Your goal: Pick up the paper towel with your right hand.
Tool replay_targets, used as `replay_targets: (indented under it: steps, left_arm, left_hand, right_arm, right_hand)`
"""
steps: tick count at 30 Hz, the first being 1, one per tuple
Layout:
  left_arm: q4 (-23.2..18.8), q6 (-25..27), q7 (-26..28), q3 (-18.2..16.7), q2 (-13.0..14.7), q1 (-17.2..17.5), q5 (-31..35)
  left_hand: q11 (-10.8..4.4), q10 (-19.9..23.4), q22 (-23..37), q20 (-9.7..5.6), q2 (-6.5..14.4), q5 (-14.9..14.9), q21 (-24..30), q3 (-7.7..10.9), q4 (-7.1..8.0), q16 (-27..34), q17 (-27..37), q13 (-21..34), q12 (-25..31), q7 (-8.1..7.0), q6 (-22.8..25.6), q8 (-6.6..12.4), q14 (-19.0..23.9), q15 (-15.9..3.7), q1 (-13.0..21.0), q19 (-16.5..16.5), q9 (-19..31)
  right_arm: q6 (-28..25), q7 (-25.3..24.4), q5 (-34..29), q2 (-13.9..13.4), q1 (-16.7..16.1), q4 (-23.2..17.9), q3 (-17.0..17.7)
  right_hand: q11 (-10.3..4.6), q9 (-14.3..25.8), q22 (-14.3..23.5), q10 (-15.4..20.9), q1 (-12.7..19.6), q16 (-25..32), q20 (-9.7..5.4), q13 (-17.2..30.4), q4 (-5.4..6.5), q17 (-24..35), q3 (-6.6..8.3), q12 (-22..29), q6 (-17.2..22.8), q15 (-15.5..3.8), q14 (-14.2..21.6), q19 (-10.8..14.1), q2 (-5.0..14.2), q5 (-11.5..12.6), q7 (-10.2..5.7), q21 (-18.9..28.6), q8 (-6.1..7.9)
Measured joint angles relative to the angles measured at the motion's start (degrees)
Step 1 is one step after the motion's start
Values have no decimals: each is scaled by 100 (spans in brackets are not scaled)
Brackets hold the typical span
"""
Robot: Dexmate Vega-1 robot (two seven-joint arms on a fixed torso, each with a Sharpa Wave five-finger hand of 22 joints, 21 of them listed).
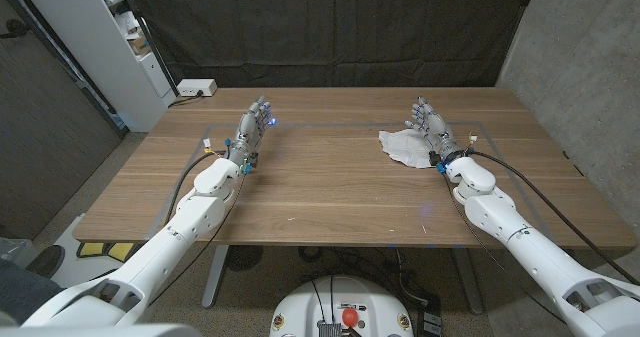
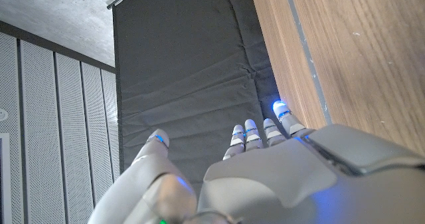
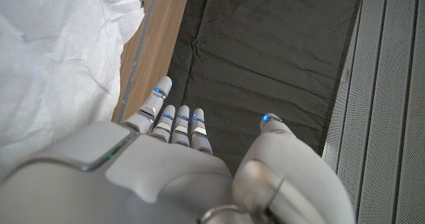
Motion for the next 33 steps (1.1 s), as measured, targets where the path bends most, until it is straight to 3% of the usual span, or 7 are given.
replay_targets:
  steps: [3,9,17,33]
  left_arm:
    - [-36,185,-194,-203,-156,50,312]
    - [-175,485,-547,-926,-765,197,911]
    - [-337,735,-915,-1522,-1242,300,1481]
    - [-478,991,-1504,-2170,-1723,358,2119]
  left_hand:
    - [0,0,0,0,0,0,0,0,0,0,0,-11,0,0,0,0,0,0,0,0,-15]
    - [0,0,0,32,30,0,-24,0,0,0,0,-57,0,31,32,0,0,0,30,-31,-17]
    - [-1,1,-1,32,53,0,-47,23,-23,0,-1,-90,0,31,32,0,1,0,52,-31,-16]
    - [11,57,-2,32,80,0,-135,46,-47,-46,-1,-194,-28,28,96,0,43,1,79,-31,-41]
  right_arm:
    - [-86,13,-103,134,-111,-126,195]
    - [-307,170,-485,406,-273,-294,550]
    - [-411,331,-884,708,-397,-417,872]
    - [-398,406,-1639,1119,-529,-579,1210]
  right_hand:
    - [3,-9,0,3,0,0,0,-9,0,0,0,0,30,0,0,0,0,0,-30,0,13]
    - [22,-43,-1,23,0,0,-1,-60,0,-15,0,0,61,0,0,41,0,0,-62,0,44]
    - [-9,-96,-1,58,1,0,-10,-115,-10,-65,10,-46,61,0,1,51,1,0,-62,-50,45]
    - [-52,-222,-2,159,90,0,1,-248,-97,-149,42,-124,132,-73,74,122,91,43,-133,-178,44]
